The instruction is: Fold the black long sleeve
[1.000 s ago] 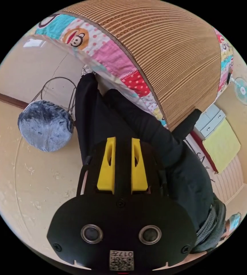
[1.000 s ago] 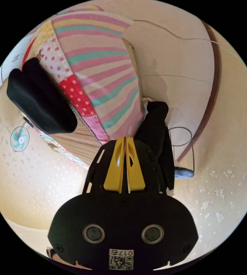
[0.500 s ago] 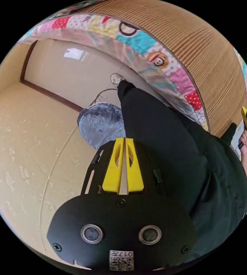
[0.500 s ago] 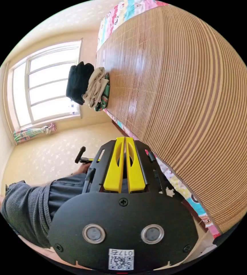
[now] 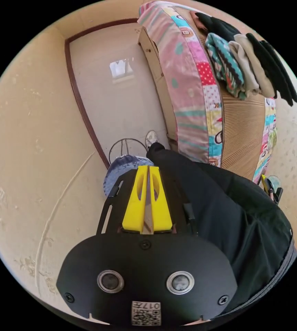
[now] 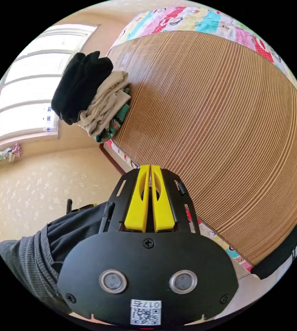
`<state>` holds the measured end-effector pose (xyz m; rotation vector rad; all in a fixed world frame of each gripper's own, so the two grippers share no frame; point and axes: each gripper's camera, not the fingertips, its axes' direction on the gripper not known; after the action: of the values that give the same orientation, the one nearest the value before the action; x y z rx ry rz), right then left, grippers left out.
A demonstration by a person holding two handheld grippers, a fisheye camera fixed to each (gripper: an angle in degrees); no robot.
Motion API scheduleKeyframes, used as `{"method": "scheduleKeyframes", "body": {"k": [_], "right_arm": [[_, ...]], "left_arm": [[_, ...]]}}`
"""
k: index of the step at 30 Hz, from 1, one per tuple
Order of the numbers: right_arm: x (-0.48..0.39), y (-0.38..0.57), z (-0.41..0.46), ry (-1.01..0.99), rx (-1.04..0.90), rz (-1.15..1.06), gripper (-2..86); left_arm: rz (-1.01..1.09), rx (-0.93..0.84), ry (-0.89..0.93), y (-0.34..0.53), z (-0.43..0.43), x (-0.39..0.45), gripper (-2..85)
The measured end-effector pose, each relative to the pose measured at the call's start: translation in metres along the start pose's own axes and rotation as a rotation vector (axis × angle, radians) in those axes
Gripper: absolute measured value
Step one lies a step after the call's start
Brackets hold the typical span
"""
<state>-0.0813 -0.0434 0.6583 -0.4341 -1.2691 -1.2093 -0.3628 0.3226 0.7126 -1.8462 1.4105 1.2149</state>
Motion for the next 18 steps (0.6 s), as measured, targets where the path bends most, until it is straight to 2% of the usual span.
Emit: {"method": "scheduleKeyframes", "body": {"k": [2,7,12,15,18], "right_arm": [[-0.024,-0.026,0.019,0.032,0.000,-0.095,0.3],[-0.104,-0.072,0.114,0.222,-0.028,-0.523,0.3],[-0.149,-0.102,0.221,0.344,-0.020,-0.748,0.2],[-0.180,-0.116,0.267,0.315,0.039,-0.819,0.2],[-0.206,-0.123,0.304,0.211,0.123,-0.875,0.2]], "left_arm": [[-0.015,0.087,-0.029,0.038,-0.012,-0.011,-1.0],[-0.010,0.252,-0.066,0.137,-0.038,-0.024,-0.9],[-0.101,0.476,-0.069,0.232,-0.090,-0.048,-0.9],[-0.108,0.557,-0.011,0.270,-0.122,-0.064,-0.9],[-0.046,0.633,-0.052,0.294,-0.166,-0.082,-0.9]]}}
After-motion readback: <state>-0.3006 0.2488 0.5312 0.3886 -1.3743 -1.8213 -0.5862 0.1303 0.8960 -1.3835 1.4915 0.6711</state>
